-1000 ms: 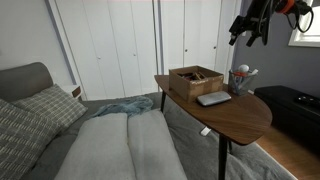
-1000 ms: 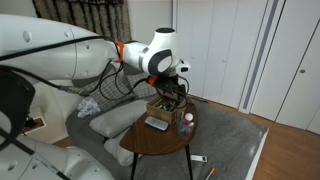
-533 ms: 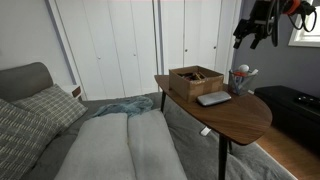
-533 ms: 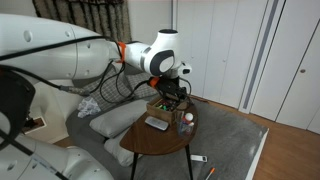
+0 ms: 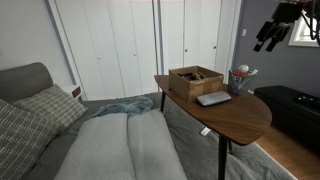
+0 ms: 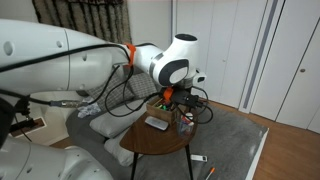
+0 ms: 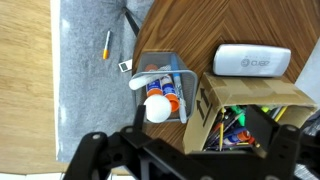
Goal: Take the white marker out of the penholder and put it on the table
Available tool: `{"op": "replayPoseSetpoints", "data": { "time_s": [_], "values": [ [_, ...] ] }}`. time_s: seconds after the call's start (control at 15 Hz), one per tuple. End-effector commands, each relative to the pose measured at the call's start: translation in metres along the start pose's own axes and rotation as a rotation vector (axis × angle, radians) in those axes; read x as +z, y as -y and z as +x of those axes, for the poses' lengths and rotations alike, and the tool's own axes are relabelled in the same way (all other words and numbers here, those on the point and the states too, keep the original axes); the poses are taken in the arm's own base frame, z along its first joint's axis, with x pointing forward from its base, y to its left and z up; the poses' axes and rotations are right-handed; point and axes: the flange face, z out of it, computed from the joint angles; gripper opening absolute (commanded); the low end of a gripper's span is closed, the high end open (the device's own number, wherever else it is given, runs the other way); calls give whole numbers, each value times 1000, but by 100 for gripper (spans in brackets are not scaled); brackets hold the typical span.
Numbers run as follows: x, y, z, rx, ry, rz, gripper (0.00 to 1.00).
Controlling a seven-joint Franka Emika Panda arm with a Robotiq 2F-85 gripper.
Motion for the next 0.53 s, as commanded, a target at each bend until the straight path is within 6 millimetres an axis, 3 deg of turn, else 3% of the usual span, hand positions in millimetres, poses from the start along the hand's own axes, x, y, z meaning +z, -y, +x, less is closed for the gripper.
{"op": "replayPoseSetpoints", "data": {
  "time_s": [0.0, 0.13, 0.33, 0.47],
  "values": [
    [0, 2, 1, -5, 3, -1, 100],
    [3, 1, 4, -14, 35, 1, 100],
    [14, -33, -11, -69, 224, 25, 100],
    [19, -61, -15, -129, 240, 22, 100]
  ]
}}
